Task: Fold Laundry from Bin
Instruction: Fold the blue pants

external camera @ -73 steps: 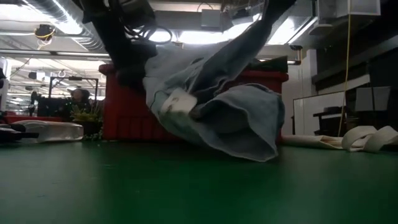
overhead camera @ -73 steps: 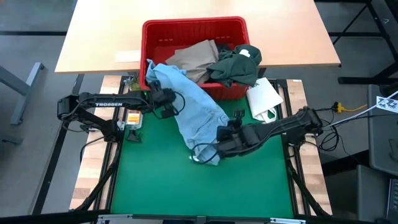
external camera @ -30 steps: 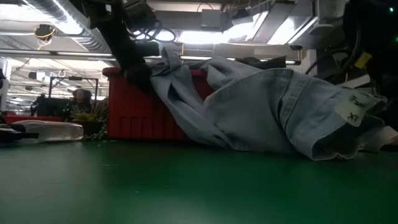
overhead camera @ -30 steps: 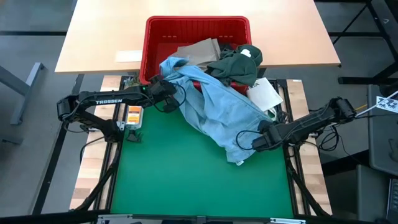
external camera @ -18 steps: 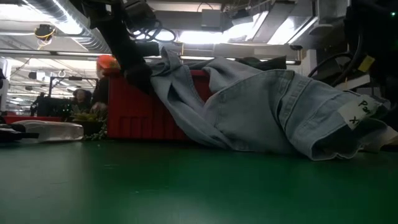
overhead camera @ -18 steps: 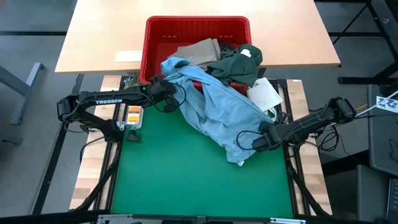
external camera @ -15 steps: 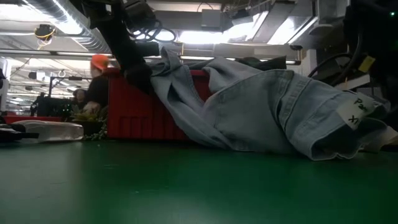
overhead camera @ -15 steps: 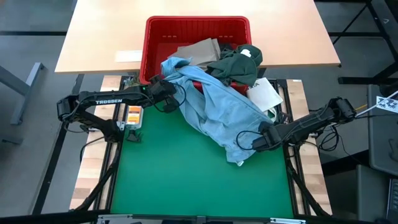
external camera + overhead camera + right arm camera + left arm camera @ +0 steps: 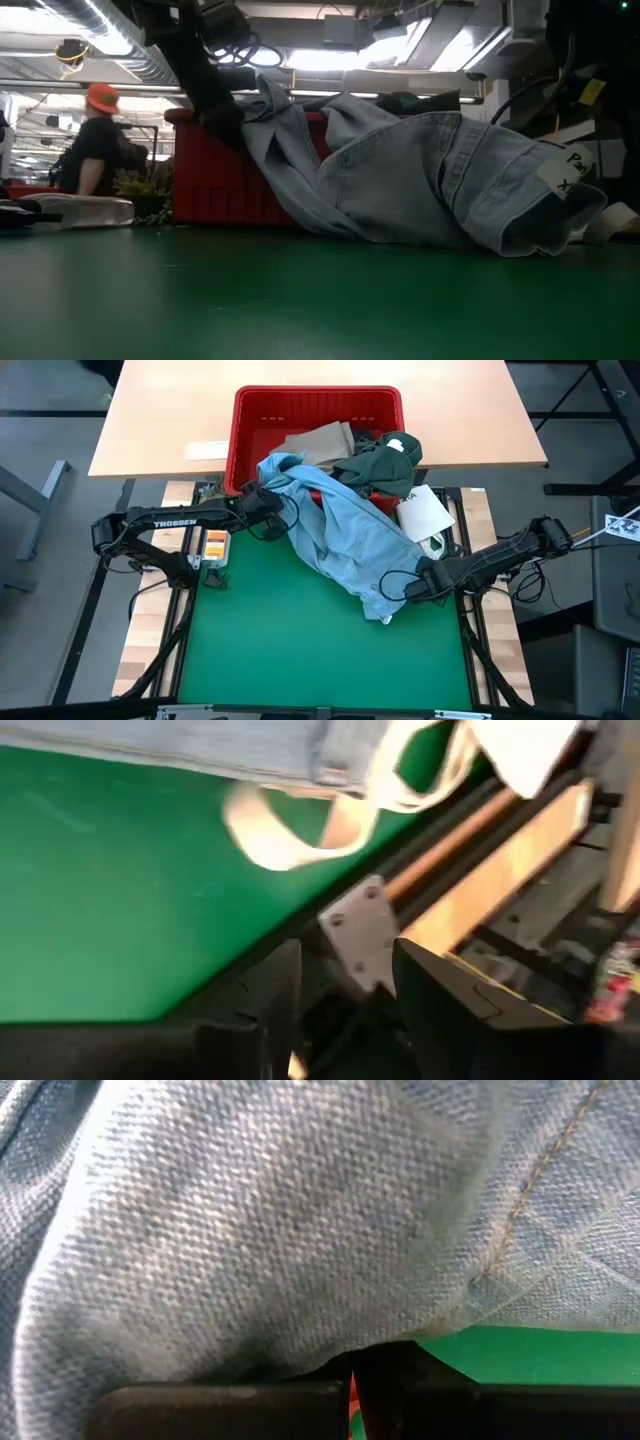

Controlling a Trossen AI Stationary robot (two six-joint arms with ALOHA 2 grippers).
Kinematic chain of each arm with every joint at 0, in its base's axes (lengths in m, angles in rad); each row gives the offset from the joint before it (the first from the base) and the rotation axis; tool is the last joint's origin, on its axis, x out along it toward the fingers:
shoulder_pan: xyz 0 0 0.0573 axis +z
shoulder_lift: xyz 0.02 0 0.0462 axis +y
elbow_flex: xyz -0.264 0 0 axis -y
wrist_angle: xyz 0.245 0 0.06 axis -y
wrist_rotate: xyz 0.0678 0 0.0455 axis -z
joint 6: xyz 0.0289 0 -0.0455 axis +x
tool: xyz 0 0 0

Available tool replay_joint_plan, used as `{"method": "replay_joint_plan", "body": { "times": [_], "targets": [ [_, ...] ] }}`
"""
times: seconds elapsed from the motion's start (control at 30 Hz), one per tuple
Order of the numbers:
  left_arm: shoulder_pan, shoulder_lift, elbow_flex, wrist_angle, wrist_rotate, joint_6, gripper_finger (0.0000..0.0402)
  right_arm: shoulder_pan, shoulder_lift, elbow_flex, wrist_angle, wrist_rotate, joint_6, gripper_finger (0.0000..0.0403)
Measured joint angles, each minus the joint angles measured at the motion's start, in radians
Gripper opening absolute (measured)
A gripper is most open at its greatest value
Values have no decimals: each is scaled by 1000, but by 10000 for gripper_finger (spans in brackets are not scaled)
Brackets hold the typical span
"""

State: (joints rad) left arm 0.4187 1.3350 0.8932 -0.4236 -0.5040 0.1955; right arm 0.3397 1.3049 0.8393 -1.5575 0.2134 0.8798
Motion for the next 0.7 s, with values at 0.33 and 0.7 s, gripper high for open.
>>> {"method": "replay_joint_plan", "body": {
  "times": [0.33,0.7],
  "targets": [
    [0,0,0,0,1,-1,2,2,-5,5,-12,-225,4,139],
    [0,0,0,-1,1,-2,2,163,-6,226,115,-63,91,140]
  ]
}}
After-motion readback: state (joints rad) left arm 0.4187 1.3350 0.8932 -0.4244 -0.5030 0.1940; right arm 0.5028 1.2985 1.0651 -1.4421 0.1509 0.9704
